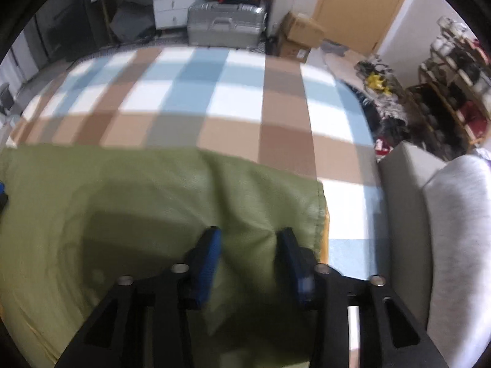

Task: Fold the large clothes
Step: 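Press the folded green jacket flat with both open grippers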

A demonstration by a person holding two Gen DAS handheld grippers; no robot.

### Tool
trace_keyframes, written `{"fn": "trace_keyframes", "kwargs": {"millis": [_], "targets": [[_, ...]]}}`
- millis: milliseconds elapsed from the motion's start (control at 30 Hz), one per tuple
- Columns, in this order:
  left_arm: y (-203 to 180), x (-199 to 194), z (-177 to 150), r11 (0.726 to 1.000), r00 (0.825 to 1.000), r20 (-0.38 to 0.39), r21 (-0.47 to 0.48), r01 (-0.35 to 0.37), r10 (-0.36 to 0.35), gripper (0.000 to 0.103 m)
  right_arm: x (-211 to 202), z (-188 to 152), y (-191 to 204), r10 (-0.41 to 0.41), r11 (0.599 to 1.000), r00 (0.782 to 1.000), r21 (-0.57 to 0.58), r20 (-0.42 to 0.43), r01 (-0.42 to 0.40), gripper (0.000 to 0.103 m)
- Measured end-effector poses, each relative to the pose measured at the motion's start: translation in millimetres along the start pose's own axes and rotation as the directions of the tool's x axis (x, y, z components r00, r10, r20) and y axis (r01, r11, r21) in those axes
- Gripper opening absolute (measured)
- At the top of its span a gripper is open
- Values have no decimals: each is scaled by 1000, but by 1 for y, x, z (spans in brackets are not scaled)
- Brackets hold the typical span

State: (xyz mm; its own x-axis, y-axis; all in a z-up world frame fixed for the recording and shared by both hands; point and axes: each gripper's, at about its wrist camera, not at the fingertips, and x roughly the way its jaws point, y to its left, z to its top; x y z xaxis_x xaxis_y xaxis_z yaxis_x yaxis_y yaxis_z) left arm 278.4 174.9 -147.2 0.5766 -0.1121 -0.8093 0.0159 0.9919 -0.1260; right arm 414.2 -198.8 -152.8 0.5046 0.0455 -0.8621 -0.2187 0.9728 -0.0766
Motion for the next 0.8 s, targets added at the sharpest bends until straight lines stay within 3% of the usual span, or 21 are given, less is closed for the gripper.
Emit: {"fn": "trace_keyframes", "kwargs": {"millis": [33,133,167,233,333,400,533,600,667,700,767,800], "targets": [[0,-2,-2,1000,1000,17,-10,0,0,51,-12,0,11,36,999,999,-1,38,-36,49],[-9,-1,-7,1000,997,80,-13,-16,17,52,-37,-7,63,218,975,972,-75,91,-211,45],[-11,-2,-9,1000,995,100,-9,-21,21,52,-41,-10,82,226,970,969,-113,96,-215,45],[-10,-1,-12,1000,991,130,-11,-14,15,52,-41,-19,119,226,957,969,-206,98,-202,45],[-6,-1,-16,1000,985,169,-25,17,-13,52,-7,-32,170,116,934,993,-342,28,-100,45],[-6,-2,-17,999,984,174,-25,26,-21,52,18,-38,176,90,938,996,-334,-22,-93,46],[-6,-2,-17,998,983,180,-35,44,-37,52,13,-25,169,112,954,990,-270,-82,-131,45],[-5,-2,-17,998,982,183,-41,56,-47,53,-6,-24,168,165,956,986,-239,-35,-169,41],[-5,-2,-18,997,981,185,-44,62,-53,53,-20,-26,172,212,953,977,-227,19,-202,45],[-5,-2,-18,997,981,186,-44,63,-54,53,-15,-30,179,218,949,976,-233,-7,-214,45],[-6,-2,-19,997,981,186,-41,68,-59,55,6,-49,197,174,942,982,-278,-68,-186,42],[-8,-2,-18,997,981,183,-32,68,-61,57,3,-55,202,159,941,987,-300,-25,-160,42]]}}
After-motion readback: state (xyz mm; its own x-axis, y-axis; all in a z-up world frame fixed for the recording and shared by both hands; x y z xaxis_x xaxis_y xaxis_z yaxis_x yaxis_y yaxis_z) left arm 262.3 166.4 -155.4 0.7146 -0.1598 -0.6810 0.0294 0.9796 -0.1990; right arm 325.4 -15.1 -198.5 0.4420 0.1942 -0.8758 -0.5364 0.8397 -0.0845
